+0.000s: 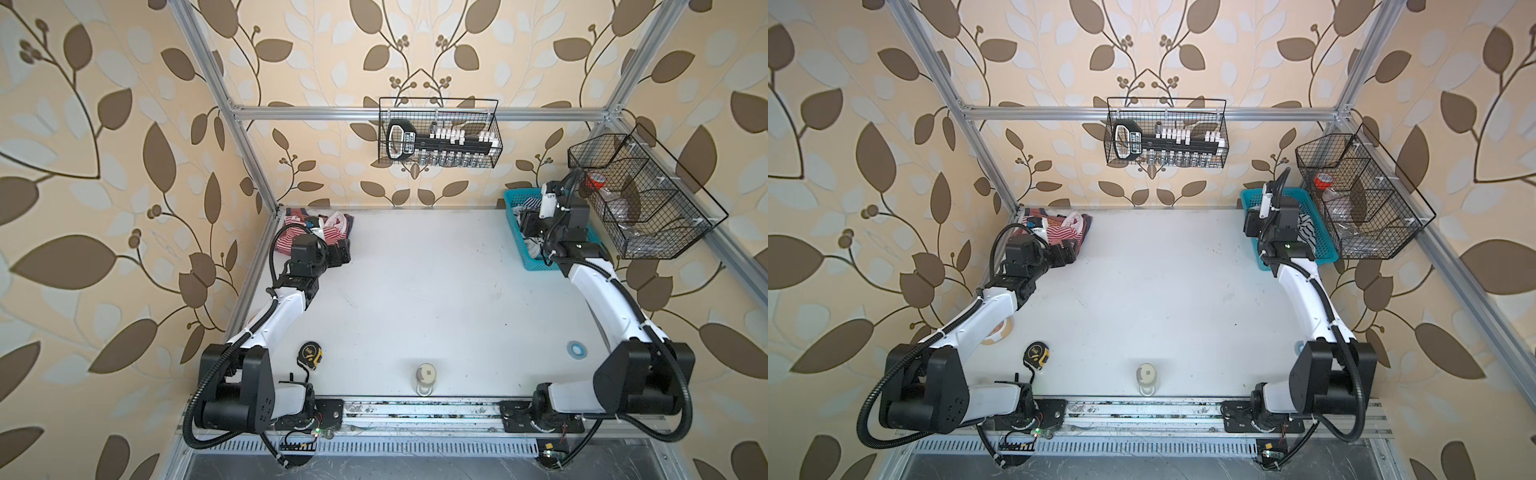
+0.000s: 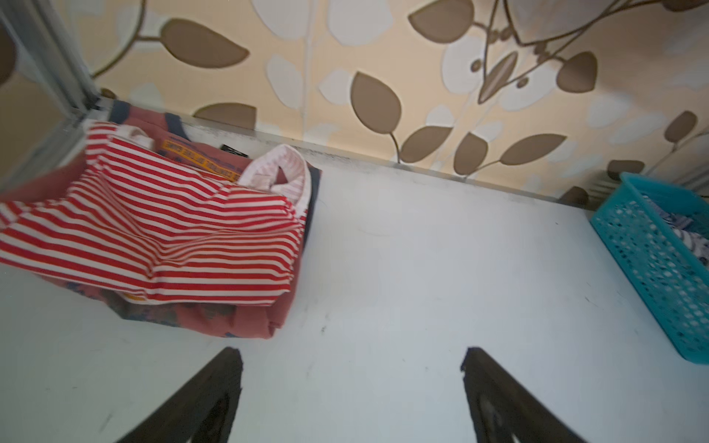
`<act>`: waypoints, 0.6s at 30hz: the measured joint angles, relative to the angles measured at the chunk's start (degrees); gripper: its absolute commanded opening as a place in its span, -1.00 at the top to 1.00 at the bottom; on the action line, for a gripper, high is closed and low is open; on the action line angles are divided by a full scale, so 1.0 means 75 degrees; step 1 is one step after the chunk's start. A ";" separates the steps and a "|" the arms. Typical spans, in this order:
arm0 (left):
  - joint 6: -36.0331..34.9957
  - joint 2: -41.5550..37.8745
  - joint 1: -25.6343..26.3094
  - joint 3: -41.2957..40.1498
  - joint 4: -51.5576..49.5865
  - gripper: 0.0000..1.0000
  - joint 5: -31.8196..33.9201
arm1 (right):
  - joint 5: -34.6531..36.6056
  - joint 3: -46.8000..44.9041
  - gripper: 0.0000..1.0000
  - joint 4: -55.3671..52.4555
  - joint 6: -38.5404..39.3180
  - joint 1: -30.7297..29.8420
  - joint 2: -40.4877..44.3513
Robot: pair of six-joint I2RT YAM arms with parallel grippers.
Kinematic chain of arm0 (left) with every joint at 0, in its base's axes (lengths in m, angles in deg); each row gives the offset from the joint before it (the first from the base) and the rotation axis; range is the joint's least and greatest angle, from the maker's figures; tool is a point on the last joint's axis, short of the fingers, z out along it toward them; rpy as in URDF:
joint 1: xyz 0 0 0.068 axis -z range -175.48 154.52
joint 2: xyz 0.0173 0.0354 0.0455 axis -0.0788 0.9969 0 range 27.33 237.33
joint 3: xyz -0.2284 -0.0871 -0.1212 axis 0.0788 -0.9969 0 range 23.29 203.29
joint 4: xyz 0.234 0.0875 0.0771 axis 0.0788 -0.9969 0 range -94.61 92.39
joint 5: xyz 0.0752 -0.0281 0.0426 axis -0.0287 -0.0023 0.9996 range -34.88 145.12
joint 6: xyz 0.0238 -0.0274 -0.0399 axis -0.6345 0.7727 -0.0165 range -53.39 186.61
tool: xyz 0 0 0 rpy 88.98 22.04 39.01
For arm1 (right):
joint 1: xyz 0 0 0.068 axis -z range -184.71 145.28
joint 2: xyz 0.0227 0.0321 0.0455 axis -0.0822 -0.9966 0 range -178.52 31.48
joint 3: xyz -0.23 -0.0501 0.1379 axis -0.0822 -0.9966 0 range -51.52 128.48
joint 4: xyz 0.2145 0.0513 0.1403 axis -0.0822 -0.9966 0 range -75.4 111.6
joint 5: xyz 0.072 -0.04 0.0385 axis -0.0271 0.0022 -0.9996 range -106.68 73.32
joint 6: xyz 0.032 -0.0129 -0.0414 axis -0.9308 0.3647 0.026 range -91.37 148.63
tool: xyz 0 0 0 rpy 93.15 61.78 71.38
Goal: Fold and stack tank tops
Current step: Pick up the tank top from the basket.
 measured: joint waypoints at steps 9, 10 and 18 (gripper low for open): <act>0.0379 0.0000 0.0679 0.0189 -0.0469 -0.80 -0.0845 | -0.0099 0.1693 0.07 -0.1416 -0.0726 0.0711 -0.2515; 0.0402 0.0003 0.0726 0.0233 -0.0481 -0.80 -0.0895 | -0.0102 0.1833 0.07 -0.1478 -0.0813 0.0781 -0.2748; 0.0428 0.0108 0.0953 0.0516 -0.0513 -0.79 -0.1113 | -0.0181 0.3497 0.10 -0.1827 -0.1253 0.1075 -0.4494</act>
